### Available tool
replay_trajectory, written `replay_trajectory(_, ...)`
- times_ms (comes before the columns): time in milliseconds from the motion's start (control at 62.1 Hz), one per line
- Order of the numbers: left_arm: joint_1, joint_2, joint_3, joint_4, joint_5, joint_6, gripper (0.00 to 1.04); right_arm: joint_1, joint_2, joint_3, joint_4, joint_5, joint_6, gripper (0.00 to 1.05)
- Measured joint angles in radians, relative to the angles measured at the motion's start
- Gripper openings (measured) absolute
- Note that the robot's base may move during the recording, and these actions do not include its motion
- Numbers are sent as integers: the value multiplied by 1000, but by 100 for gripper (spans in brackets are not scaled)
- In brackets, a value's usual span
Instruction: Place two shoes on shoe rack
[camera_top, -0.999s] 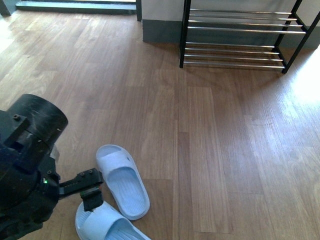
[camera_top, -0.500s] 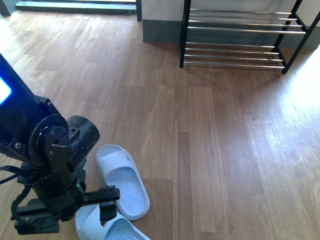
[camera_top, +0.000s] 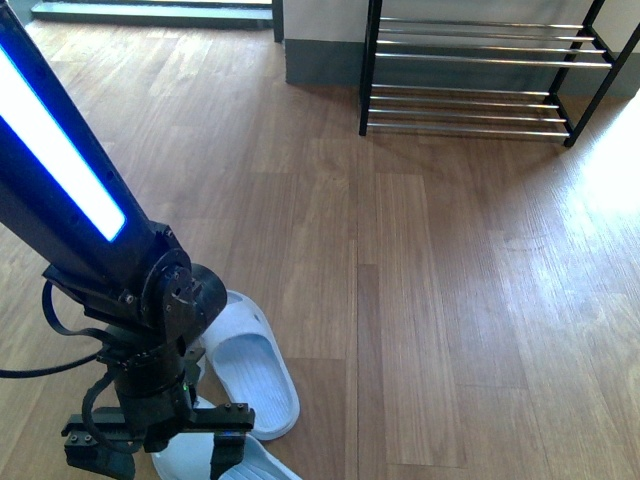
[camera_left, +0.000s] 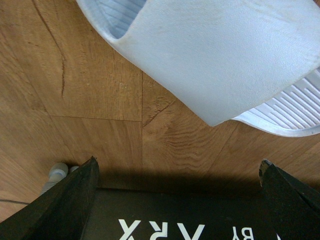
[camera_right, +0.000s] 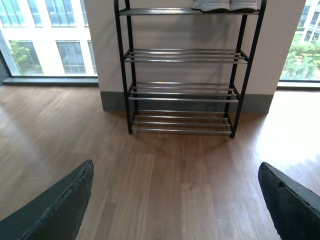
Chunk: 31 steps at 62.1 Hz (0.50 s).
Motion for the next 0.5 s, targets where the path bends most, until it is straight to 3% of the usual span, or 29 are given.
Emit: replay_trajectory(500,-18,179,203,-98,14,55,95,0,0,0,0,0,0,95)
